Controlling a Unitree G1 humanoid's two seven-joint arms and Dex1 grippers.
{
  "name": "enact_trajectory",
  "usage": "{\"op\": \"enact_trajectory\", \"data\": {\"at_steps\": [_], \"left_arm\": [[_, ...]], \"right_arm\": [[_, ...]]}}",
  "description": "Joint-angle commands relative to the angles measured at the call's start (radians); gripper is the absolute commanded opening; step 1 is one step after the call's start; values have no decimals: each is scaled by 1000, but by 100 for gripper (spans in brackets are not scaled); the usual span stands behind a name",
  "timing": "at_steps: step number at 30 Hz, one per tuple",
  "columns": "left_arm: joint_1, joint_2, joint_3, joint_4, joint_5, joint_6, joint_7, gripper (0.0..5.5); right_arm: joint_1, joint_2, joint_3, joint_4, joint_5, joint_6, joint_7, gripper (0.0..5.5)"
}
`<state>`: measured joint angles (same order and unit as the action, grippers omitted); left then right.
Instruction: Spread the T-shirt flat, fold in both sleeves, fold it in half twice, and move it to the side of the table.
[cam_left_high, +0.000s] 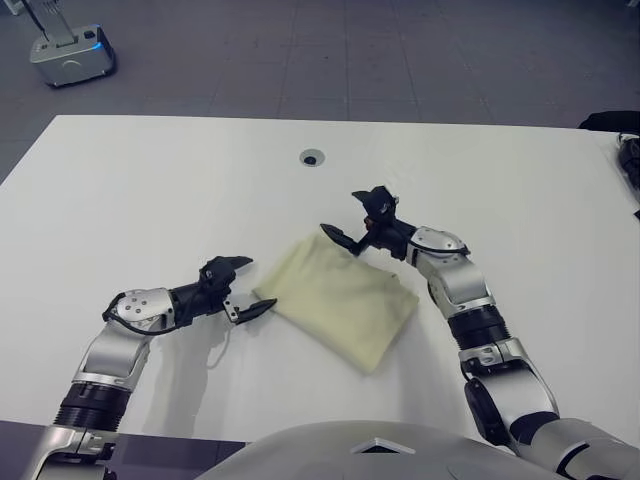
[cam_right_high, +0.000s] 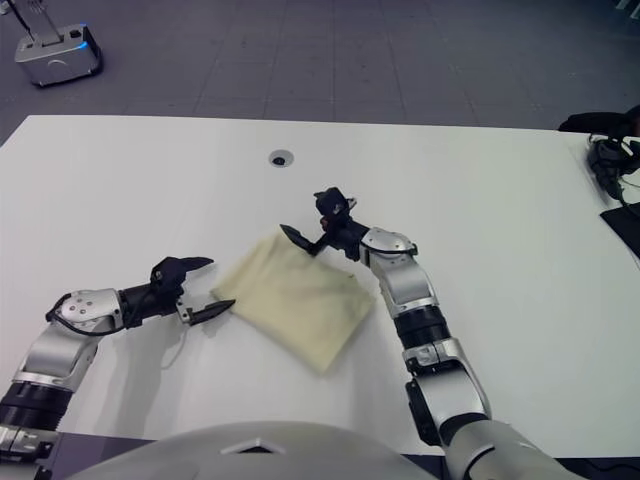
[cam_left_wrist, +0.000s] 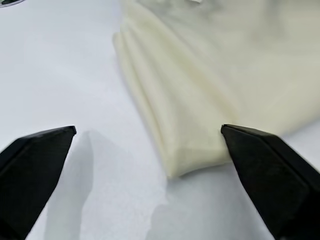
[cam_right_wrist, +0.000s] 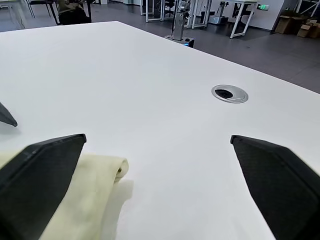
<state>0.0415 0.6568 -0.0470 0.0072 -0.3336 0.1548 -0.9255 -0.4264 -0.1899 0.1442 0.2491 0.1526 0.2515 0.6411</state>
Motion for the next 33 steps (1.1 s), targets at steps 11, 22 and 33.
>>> {"op": "enact_trajectory", "data": {"at_steps": [11,22,33], "left_arm": [[-44,-94,320,-326,-453,231,144,540],[-111,-186,357,-356,-422,229,407,540],[-111,-205,350,-345,-387,224,448,540]], "right_arm": [[255,6,185,-301,-14,14,-1,539],[253,-4,354,10,-166,82,5,539],[112,-223,79,455,-140,-213,-103,539]]}}
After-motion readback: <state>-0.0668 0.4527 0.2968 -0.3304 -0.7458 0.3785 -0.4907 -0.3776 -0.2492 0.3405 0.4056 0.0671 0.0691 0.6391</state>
